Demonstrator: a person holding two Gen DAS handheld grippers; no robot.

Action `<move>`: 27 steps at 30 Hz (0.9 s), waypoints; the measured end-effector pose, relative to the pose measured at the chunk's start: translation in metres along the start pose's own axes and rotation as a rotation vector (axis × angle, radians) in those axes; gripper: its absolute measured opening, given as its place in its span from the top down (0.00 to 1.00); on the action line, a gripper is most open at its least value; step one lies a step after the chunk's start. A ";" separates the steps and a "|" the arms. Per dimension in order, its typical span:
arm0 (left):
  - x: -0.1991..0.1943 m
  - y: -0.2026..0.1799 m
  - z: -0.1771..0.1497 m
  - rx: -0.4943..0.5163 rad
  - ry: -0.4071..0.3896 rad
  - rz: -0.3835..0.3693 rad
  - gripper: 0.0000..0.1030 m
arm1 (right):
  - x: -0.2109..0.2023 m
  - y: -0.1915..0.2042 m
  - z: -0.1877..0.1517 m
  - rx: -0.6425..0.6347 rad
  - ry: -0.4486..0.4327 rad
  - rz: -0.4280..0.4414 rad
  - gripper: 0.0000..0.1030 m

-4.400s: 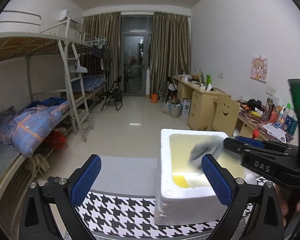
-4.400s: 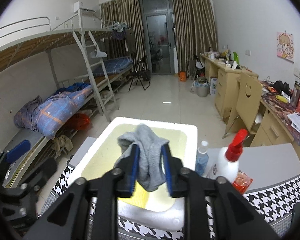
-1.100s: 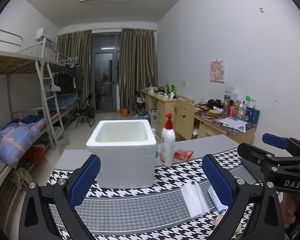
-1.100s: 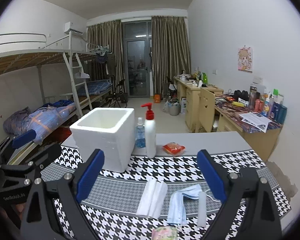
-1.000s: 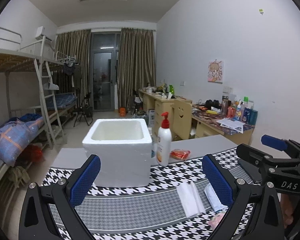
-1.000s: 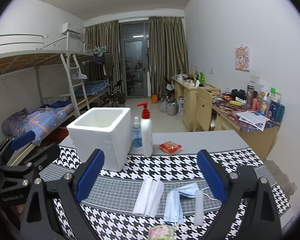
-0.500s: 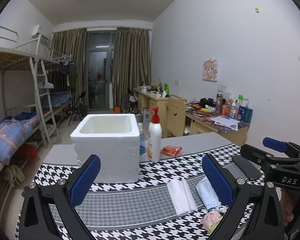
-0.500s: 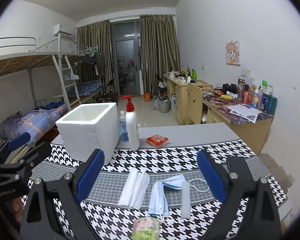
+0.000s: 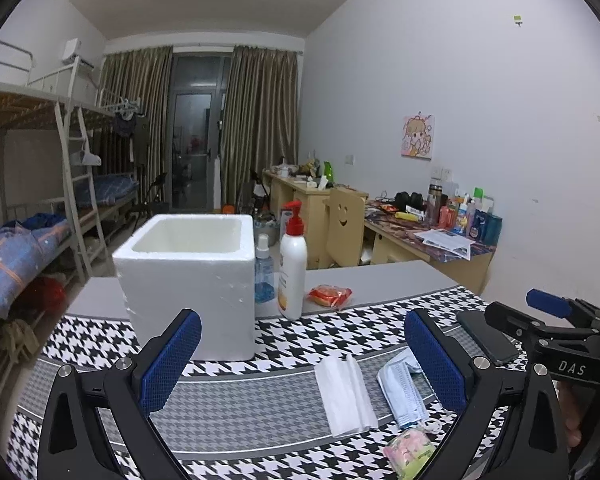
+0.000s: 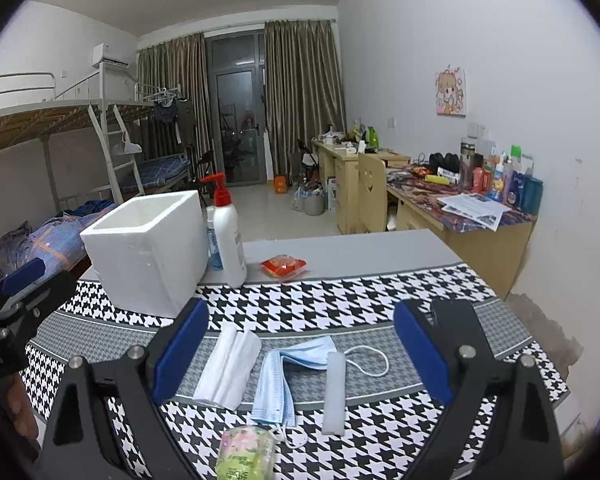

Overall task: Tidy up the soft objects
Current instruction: 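Lower the left tool over the white tissue pack while the right tool reaches the white foam stick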

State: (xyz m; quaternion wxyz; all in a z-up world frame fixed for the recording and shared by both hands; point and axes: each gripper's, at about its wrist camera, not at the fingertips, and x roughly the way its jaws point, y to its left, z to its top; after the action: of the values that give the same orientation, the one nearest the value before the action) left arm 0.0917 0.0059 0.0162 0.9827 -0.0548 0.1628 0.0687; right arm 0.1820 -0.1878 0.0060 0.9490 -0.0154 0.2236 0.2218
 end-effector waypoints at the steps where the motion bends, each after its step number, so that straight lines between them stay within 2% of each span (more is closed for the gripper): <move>1: 0.003 -0.002 -0.002 -0.001 0.009 0.000 0.01 | 0.002 -0.001 -0.001 -0.002 0.007 -0.002 0.07; 27: 0.062 -0.025 -0.027 -0.014 0.178 -0.009 0.01 | 0.030 -0.028 -0.020 -0.014 0.099 -0.027 0.07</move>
State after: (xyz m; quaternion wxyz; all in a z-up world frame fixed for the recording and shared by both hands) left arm 0.1456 -0.0151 -0.0275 0.9643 -0.0681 0.2487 0.0601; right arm 0.2097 -0.2034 -0.0270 0.9395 -0.0362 0.2685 0.2094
